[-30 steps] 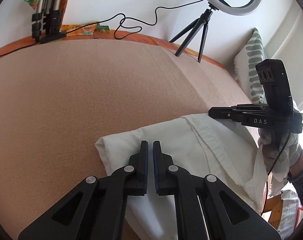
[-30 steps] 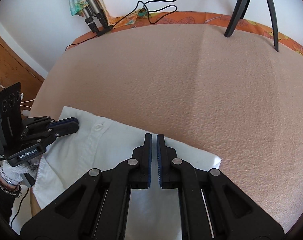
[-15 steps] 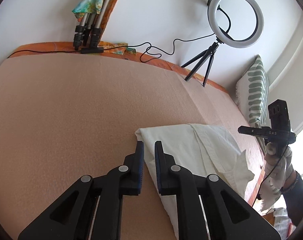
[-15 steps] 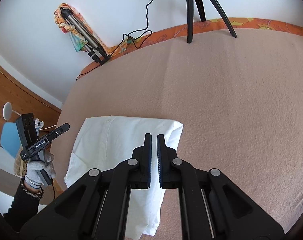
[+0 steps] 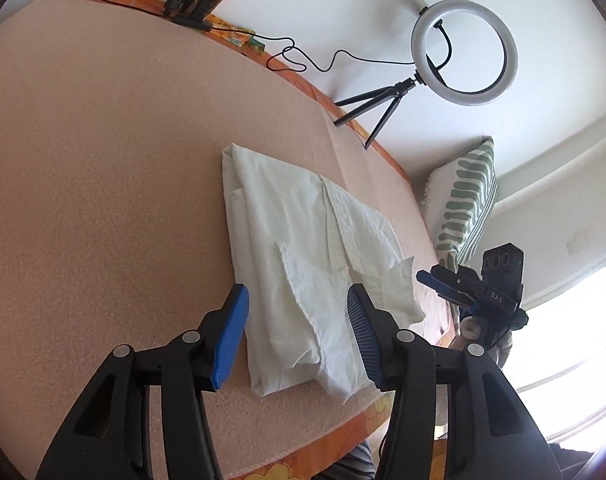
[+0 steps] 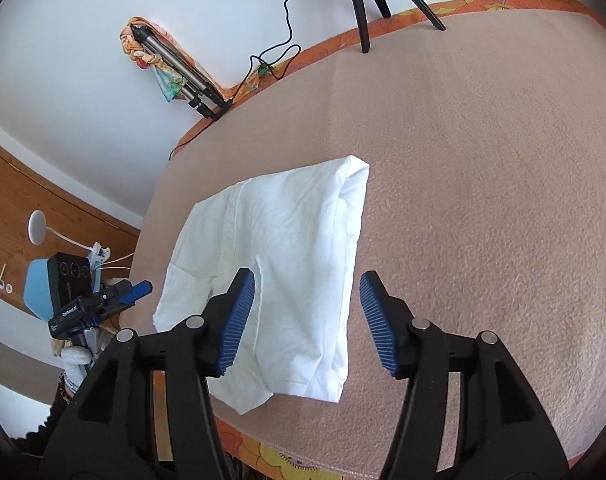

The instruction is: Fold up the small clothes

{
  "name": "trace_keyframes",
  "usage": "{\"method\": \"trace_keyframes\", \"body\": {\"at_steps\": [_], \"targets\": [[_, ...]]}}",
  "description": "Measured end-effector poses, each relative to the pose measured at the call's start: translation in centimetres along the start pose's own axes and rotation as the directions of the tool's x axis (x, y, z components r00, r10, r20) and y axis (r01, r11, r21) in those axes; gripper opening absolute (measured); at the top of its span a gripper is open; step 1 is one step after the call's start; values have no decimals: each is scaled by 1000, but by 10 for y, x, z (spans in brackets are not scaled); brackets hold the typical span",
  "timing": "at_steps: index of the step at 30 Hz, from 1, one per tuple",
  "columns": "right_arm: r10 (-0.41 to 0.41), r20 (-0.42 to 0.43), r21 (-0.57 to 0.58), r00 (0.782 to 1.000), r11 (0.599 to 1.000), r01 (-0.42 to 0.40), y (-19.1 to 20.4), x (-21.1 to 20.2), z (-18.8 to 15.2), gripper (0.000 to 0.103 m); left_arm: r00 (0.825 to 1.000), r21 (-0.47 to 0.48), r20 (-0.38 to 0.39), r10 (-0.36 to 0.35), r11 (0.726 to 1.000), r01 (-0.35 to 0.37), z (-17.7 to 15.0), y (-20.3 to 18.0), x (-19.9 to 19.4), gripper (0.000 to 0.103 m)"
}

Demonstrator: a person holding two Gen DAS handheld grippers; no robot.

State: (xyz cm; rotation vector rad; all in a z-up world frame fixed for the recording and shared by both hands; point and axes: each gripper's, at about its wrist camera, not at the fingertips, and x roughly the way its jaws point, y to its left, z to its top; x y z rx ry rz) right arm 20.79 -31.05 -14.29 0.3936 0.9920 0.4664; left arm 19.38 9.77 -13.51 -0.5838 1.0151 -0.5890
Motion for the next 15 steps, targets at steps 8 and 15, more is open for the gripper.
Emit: {"method": "trace_keyframes", "body": {"at_steps": [8,15], "targets": [[26,-65,90,998,996,-20,-20,10,-25,63,999,-38,-47,13,999,-15,-11,7,25,50],[154,-71,215,986,967,-136,-44,21,-45,63,999,-124,22,-33,992,36,5,27,15,50]]}}
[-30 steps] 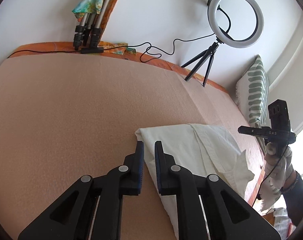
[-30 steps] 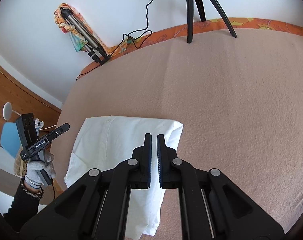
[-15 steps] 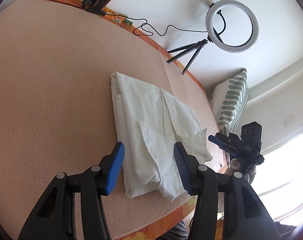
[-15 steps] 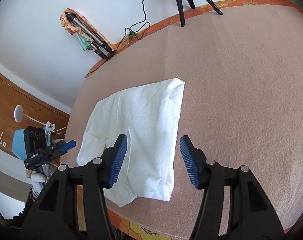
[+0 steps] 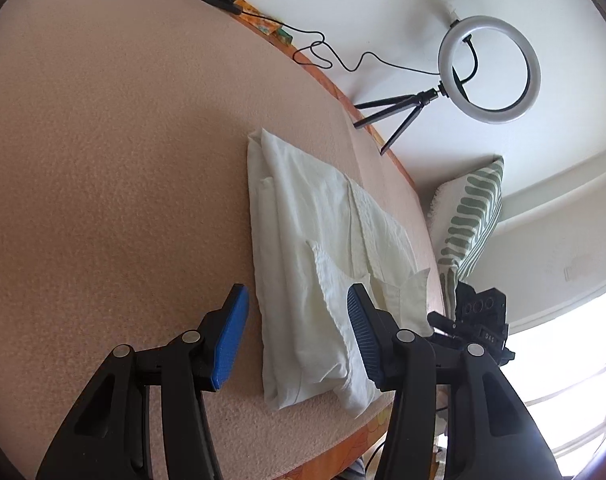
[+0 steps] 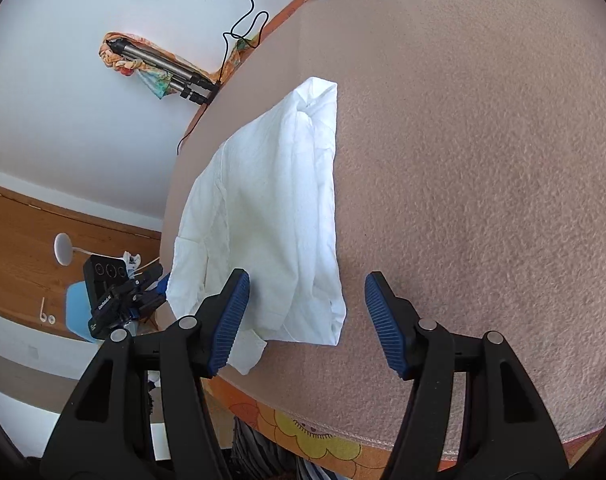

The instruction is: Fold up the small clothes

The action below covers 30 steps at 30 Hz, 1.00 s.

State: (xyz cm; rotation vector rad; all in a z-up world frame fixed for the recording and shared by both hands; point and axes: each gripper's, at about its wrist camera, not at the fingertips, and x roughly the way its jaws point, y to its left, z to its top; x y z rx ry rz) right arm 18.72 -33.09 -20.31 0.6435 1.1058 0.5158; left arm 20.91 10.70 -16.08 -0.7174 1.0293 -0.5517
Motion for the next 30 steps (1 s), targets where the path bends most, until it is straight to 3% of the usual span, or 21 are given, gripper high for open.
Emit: {"method": "trace_keyframes", "body": {"at_steps": [9,13,20,25,30], "targets": [[115,-12,61,993,992,-114,-16,9,-16,67,999,-64,20,-42,997,43,54,18,26,50],[140,-7,54,990,989,-140,-15,10,-23,67,1000,-71,15,-22,997,23,68,20,41,50],[143,-15,8,990,990,-143,-5,12,-28,72,999,-109,-8,-40,993,39,76,27,62,50],[131,-3,-30,991,991,-131,3,18,-27,76,999,-110,19,-51,993,53,81,25,66,50],[136,40,-28,990,990,-135,8,18,-31,79,999,-73,26,-41,996,43,81,19,70,50]]}}
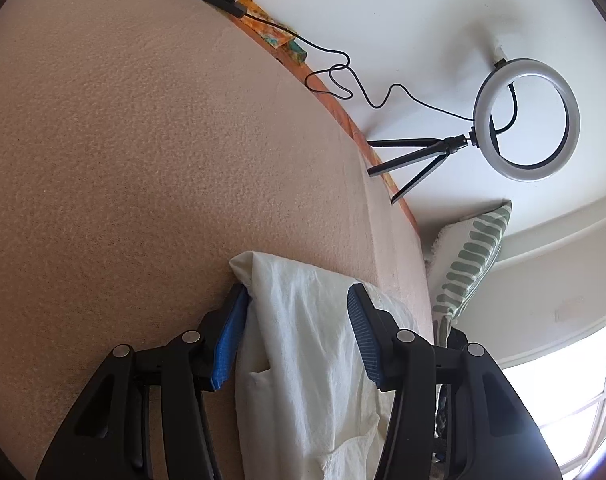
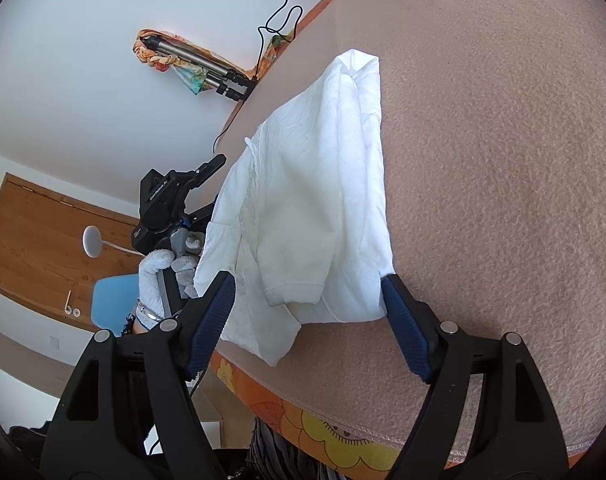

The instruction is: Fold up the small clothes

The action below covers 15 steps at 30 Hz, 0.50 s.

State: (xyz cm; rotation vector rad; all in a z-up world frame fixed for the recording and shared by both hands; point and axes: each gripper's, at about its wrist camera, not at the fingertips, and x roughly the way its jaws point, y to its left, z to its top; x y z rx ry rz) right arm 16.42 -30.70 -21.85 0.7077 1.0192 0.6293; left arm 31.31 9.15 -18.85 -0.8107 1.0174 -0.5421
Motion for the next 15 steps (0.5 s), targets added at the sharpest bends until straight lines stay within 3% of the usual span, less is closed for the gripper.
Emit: {"method": "trace_keyframes", "body": {"at_steps": [4,6,8,11,13,15], "targets": [[51,48,67,998,996,-54,-8,-7,-3,79,1000,20,12,2,1000,-2,-2,-2,1,47],[31,61,76,998,996,-35,-5,-6,-3,79,1000,19,18,6,1000,-7,-2,-2,2,46],[-15,65,56,998,998,11,1,-1,-4,75,1000,17,20,14,1000,-14,-2,-2,5,36],[-78,75,66,994,995,73,4,0,-5,57,999,9,30,14,1000,-15,-4,1,6,24],[-96,76,102,992,991,88,-1,-2,-5,39,999,5,40,23,1000,-23,-5,4,5,17],[-118,74,107,990,988,109,-2,-4,-4,29,998,11,55,18,1000,-19,-6,4,3,13]]}}
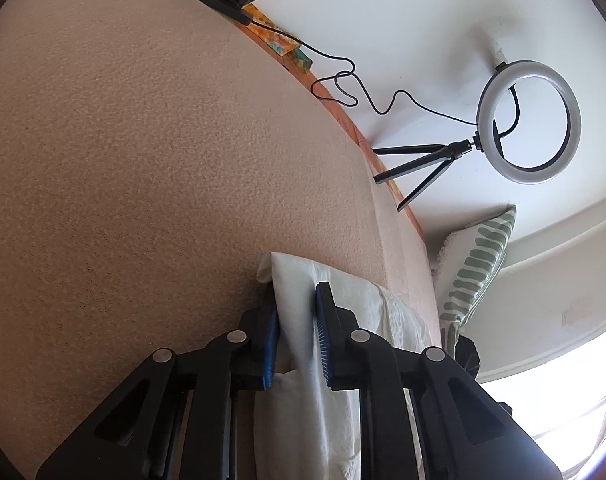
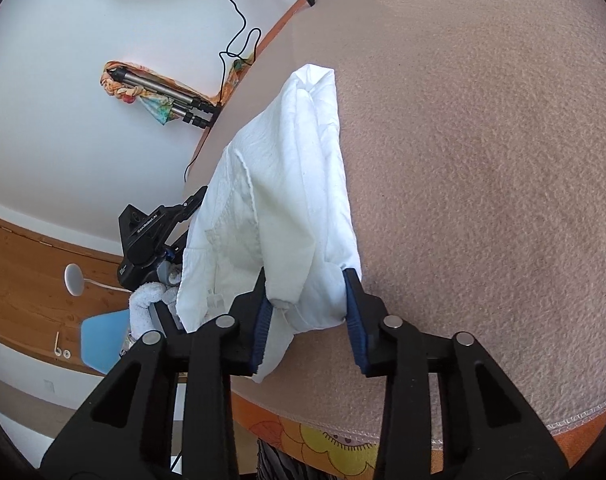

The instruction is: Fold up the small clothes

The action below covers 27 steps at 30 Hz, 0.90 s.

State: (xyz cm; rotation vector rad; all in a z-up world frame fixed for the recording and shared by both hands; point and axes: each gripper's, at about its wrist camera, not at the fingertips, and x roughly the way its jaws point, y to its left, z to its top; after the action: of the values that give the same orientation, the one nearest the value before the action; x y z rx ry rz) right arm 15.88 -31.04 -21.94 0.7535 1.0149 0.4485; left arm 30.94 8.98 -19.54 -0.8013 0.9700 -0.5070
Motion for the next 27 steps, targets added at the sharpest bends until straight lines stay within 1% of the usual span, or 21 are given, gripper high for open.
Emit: {"method": "trace_keyframes", "body": {"at_steps": [1,4,7,10,13,15,17,19,21,23,24,27], "targets": [[-12,2,-9,1000,1000,12,2,-1,0,23,1000,13,7,2,1000,-2,-1,-2,-1,11],[-61,19,-65,998,996,62,16,-6,1,16,1000,74,27,13,997,-15,-2,-12,-7,9],[-114,40,-133,993,984,118,34,-8,2,14,999,124,42,27,992,-32,-3,-22,-11,8],[-161,62,-192,985,966,170,51,-10,1,13,998,155,60,21,987,-30,-4,-31,-17,7],[-203,92,-267,975,938,220,68,-13,0,12,996,223,82,19,974,-37,-6,-47,-24,6],[-219,108,-298,970,924,242,77,-16,2,12,996,252,87,4,967,-26,-6,-58,-28,5],[-239,131,-334,962,903,270,86,-21,5,11,996,256,87,-27,967,4,-4,-67,-31,4],[-263,167,-371,950,876,308,95,-28,9,11,994,300,97,-50,954,19,-2,-84,-32,2],[-266,177,-380,948,870,315,99,-36,15,11,992,338,104,-65,941,27,2,-98,-29,2],[-288,154,-387,945,863,326,95,-36,22,11,994,320,102,-46,947,10,10,-100,-21,2],[-300,153,-384,941,860,337,92,-35,25,11,995,293,83,-46,956,19,14,-96,-17,2],[-306,127,-373,944,867,331,78,-32,25,11,996,248,86,-13,969,-9,21,-81,-12,4]]}}
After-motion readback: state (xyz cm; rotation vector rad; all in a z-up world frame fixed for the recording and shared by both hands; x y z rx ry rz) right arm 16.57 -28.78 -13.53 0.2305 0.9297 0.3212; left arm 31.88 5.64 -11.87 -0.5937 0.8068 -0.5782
